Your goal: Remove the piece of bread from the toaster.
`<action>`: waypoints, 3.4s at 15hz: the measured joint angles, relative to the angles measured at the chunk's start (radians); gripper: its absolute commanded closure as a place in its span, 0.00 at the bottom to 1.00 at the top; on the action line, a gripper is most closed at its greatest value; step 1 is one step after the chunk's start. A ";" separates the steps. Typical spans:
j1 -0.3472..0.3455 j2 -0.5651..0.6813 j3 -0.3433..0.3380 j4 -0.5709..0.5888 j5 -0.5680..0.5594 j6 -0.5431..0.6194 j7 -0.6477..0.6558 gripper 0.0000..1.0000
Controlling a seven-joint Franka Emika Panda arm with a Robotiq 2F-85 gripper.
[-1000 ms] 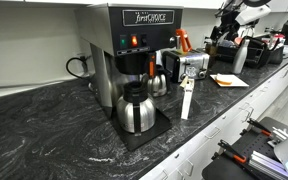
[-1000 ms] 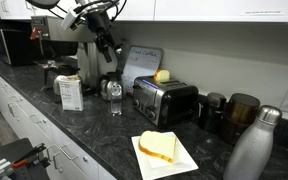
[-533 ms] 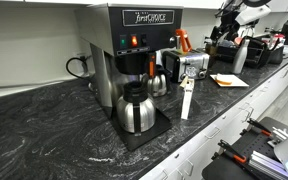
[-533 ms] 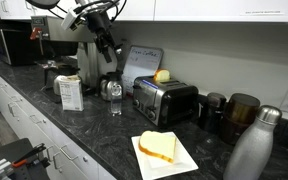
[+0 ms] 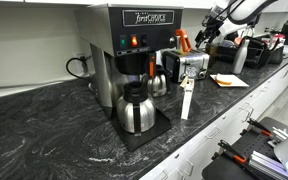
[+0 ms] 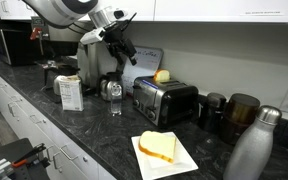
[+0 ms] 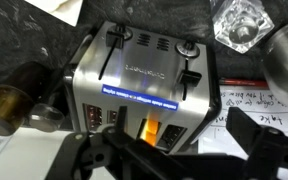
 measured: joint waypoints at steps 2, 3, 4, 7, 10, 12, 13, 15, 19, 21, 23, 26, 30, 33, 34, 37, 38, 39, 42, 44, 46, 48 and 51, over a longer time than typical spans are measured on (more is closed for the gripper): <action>0.001 0.059 0.005 0.000 0.002 0.116 0.001 0.00; 0.001 0.088 0.007 0.000 0.006 0.168 0.006 0.00; 0.000 0.114 0.007 0.003 0.012 0.205 0.010 0.00; 0.000 0.125 0.008 0.003 0.013 0.211 0.011 0.00; 0.000 0.118 0.008 0.003 0.013 0.211 0.011 0.00; 0.000 0.118 0.008 0.003 0.013 0.211 0.011 0.00; 0.000 0.119 0.009 0.003 0.013 0.211 0.011 0.00; -0.004 0.123 0.008 0.002 0.003 0.218 0.015 0.00; -0.076 0.163 0.003 0.001 -0.057 0.406 0.045 0.00; -0.129 0.202 0.003 0.004 -0.085 0.522 0.071 0.00; -0.167 0.256 0.004 0.014 -0.088 0.628 0.087 0.00; -0.154 0.347 0.001 0.043 -0.028 0.759 0.081 0.00; -0.114 0.440 0.022 0.116 0.006 0.822 0.091 0.00; -0.112 0.462 0.022 0.137 0.009 0.822 0.090 0.00; -0.112 0.462 0.021 0.138 0.009 0.822 0.090 0.00; -0.112 0.462 0.022 0.138 0.009 0.822 0.090 0.00; -0.112 0.462 0.022 0.138 0.009 0.822 0.090 0.00; -0.111 0.462 0.022 0.137 0.008 0.822 0.090 0.00; -0.112 0.463 0.011 0.135 0.009 0.818 0.082 0.00; -0.114 0.472 0.001 0.136 0.008 0.817 0.070 0.00; -0.114 0.491 -0.003 0.140 0.008 0.818 0.068 0.00; -0.113 0.518 -0.001 0.152 0.004 0.818 0.068 0.00; -0.112 0.559 -0.001 0.187 0.001 0.819 0.067 0.00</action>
